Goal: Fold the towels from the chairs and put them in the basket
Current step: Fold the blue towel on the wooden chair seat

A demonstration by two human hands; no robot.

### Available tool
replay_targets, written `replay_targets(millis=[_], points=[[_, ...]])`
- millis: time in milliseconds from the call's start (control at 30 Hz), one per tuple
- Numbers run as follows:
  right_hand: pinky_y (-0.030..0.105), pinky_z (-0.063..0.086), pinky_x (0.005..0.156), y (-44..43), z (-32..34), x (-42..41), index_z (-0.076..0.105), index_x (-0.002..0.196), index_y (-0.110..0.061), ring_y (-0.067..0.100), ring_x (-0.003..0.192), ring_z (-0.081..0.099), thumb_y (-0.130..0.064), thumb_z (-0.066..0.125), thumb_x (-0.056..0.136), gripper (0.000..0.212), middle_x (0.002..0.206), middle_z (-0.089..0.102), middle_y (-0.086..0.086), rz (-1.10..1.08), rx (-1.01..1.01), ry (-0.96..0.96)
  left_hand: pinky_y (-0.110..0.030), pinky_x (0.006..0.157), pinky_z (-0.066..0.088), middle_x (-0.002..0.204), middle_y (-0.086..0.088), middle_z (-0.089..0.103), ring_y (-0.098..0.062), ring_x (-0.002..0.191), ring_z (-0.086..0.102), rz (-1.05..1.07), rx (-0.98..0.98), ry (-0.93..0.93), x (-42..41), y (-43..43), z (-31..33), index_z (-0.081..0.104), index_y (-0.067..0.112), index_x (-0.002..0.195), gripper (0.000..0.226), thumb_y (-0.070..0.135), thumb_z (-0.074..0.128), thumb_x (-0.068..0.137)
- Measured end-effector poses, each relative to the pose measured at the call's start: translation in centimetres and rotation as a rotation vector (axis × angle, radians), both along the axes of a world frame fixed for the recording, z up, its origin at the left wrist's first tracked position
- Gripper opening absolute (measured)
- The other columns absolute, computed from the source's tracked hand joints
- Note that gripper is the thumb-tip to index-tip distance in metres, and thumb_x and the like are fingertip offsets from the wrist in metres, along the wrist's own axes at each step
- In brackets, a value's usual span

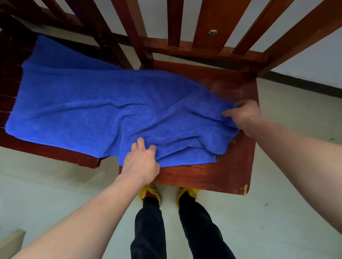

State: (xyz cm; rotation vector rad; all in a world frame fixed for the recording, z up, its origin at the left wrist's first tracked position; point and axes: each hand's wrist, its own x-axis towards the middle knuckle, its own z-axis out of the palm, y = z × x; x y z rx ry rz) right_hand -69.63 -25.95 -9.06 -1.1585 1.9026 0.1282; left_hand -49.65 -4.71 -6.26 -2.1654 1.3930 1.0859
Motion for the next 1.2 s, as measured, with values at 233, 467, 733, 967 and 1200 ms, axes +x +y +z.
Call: replay_targets(millis=[233, 467, 733, 967, 1200], points=[[0.026, 0.053, 0.068, -3.5, 3.0, 1.7, 0.066, 0.102, -0.015, 0.017, 0.085, 0.063, -0.021, 0.066, 0.085, 0.019, 0.092, 0.064, -0.002, -0.059, -0.155, -0.303, -0.036, 0.085, 0.034, 0.114, -0.008, 0.047, -0.029, 0.105, 0.044, -0.292, -0.194, 0.100, -4.6, -1.1, 0.8, 0.055, 0.015, 0.112, 0.027, 0.013, 0.047, 0.087], [0.024, 0.051, 0.070, -4.7, 3.2, -0.8, 0.061, 0.096, -0.024, 0.008, 0.084, 0.059, -0.035, 0.075, 0.078, 0.026, 0.094, 0.062, -0.008, -0.087, -0.011, -0.330, -0.039, 0.081, 0.038, 0.120, -0.014, 0.049, -0.033, 0.105, 0.048, -0.361, -0.272, 0.123, -10.2, -3.2, -1.8, 0.056, 0.011, 0.110, 0.031, 0.010, 0.060, 0.080], [0.021, 0.049, 0.054, -5.0, 1.0, -3.0, 0.062, 0.099, -0.019, 0.010, 0.072, 0.061, -0.006, 0.070, 0.080, 0.023, 0.089, 0.063, -0.001, -0.228, -0.107, -0.268, -0.035, 0.063, 0.034, 0.098, -0.010, 0.058, -0.032, 0.092, 0.056, -0.369, -0.242, 0.220, -11.6, -5.0, -3.1, 0.062, 0.010, 0.091, 0.011, 0.006, 0.058, 0.081], [0.028, 0.051, 0.089, -6.3, 1.3, -3.1, 0.062, 0.108, -0.019, 0.019, 0.109, 0.058, 0.000, 0.056, 0.085, 0.031, 0.117, 0.061, 0.002, -0.076, -0.352, -0.014, -0.028, 0.075, 0.035, 0.109, -0.002, 0.061, -0.025, 0.105, 0.054, -0.266, -0.037, 0.527, -13.0, -4.0, -2.5, 0.065, 0.020, 0.097, 0.019, 0.011, 0.051, 0.087], [0.035, 0.047, 0.088, 0.7, 2.2, -0.4, 0.063, 0.115, -0.017, 0.028, 0.105, 0.060, -0.007, 0.056, 0.081, 0.037, 0.116, 0.062, 0.009, 0.427, -0.318, 0.009, -0.035, 0.077, 0.049, 0.099, -0.003, 0.068, -0.027, 0.100, 0.060, 0.113, -0.228, 0.309, -4.8, -3.9, -0.6, 0.063, 0.020, 0.105, 0.021, 0.022, 0.052, 0.087]])
